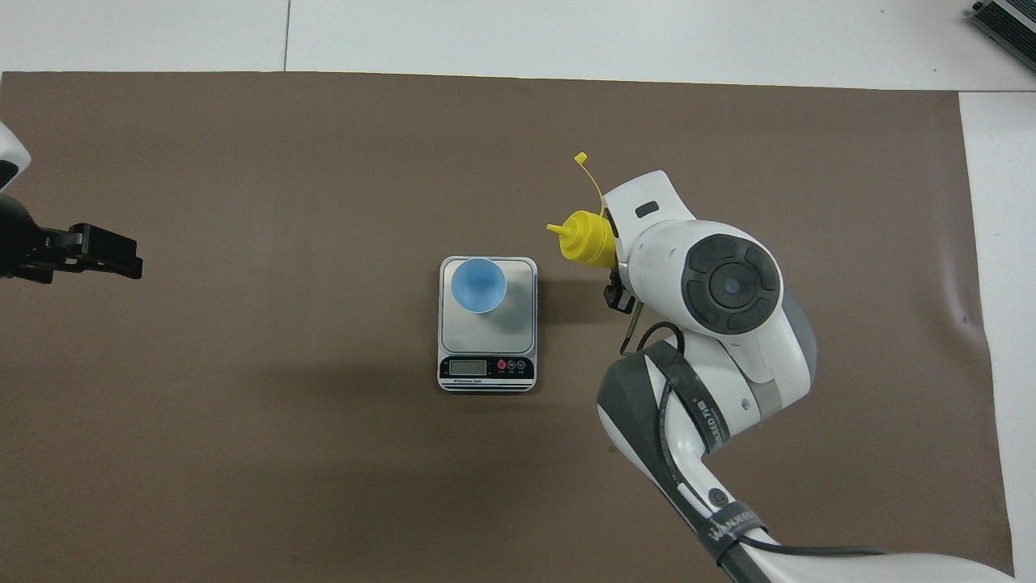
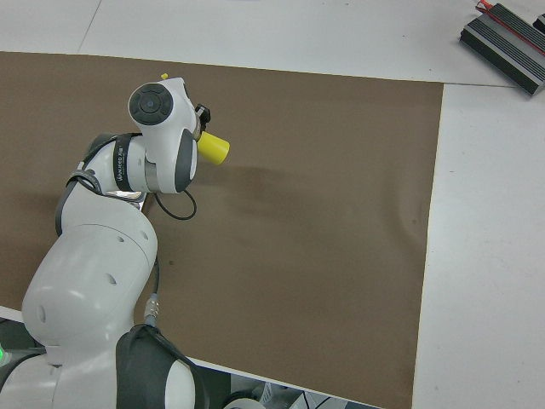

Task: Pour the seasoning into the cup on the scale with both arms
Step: 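Turn the yellow bottle upright and move it away from the cup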

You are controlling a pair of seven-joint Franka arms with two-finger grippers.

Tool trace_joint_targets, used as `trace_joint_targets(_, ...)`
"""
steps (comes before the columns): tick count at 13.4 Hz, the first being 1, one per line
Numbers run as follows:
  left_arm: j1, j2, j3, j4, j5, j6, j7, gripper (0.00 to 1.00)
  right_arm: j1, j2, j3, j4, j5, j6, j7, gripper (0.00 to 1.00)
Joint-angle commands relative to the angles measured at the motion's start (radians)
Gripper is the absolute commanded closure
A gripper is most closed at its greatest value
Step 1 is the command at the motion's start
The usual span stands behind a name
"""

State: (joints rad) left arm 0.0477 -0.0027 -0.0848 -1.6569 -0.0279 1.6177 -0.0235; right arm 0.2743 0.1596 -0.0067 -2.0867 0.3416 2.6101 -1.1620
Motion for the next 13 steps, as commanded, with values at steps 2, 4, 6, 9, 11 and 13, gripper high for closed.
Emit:
trace_joint_targets(2,0.011,-0.029,-0.004,-0.032,0.013,0.011,0.008,0.0,-0.081,-0.052,0.011,-0.075,0.316,0.021,-0.343,1.0)
trace_joint_targets(4,0.011,-0.028,-0.004,-0.032,0.013,0.011,0.008,0.0,-0.121,-0.045,0.011,-0.075,0.42,-0.001,-0.492,1.0)
trace_joint_targets(6,0.011,-0.028,-0.004,-0.032,0.013,0.011,0.008,0.0,-0.167,-0.032,0.01,-0.075,0.566,-0.066,-0.659,1.0)
trace_joint_targets(9,0.011,-0.029,-0.004,-0.032,0.013,0.011,0.008,0.0,-0.236,-0.02,0.01,-0.075,0.709,-0.157,-0.839,1.0)
trace_joint_targets(11,0.011,-0.029,-0.004,-0.032,0.013,0.011,0.008,0.0,-0.288,-0.02,0.01,-0.075,0.77,-0.227,-0.925,1.0)
trace_joint_targets(13,0.011,-0.028,-0.004,-0.032,0.013,0.011,0.008,0.0,-0.349,-0.005,0.01,-0.075,0.824,-0.306,-1.013,1.0)
